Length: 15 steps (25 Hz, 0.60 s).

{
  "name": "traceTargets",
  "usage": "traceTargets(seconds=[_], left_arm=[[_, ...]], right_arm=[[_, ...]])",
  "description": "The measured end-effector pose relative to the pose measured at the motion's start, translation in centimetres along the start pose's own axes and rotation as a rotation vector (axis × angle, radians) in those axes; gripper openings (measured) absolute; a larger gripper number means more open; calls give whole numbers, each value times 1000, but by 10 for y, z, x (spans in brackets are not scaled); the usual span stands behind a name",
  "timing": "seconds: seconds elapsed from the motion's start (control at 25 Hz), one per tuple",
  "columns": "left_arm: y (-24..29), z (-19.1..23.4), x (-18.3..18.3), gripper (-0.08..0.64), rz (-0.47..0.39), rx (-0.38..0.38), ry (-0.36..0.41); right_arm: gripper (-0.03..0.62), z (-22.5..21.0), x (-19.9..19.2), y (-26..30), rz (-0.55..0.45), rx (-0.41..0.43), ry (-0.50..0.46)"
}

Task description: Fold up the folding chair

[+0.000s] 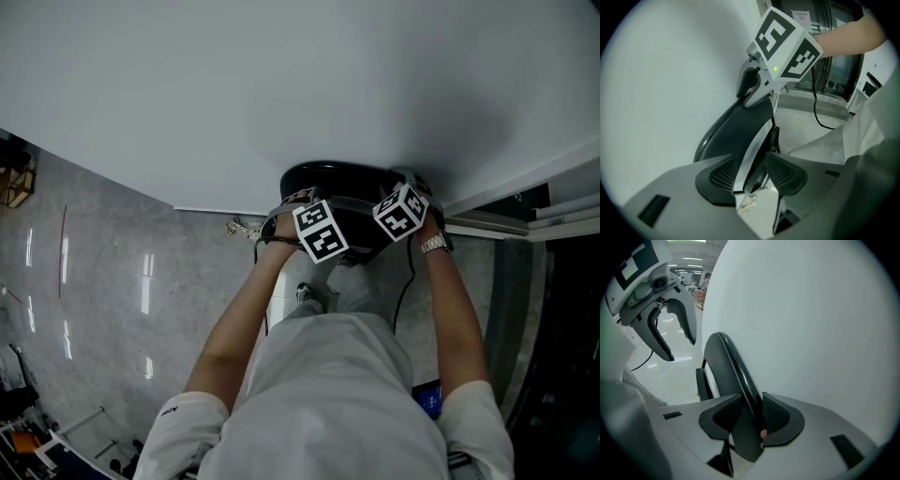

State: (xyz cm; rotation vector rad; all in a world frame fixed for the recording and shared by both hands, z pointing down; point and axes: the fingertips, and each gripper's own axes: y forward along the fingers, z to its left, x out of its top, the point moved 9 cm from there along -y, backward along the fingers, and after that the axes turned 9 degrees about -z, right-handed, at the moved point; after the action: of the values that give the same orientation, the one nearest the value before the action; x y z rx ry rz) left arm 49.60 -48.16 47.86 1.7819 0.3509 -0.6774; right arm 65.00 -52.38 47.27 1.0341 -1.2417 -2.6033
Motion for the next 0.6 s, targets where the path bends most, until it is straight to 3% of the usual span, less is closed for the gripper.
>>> traceTargets(seconds=[0.44,0.6], left_arm=[[-16,-17,-29,193,-72,15,-217],[-28,-26,-40,152,-159,55,-372]], right_arm=[[123,-6,-4,3,-10,-34,23],[123,-7,-6,2,-30,-38,29]])
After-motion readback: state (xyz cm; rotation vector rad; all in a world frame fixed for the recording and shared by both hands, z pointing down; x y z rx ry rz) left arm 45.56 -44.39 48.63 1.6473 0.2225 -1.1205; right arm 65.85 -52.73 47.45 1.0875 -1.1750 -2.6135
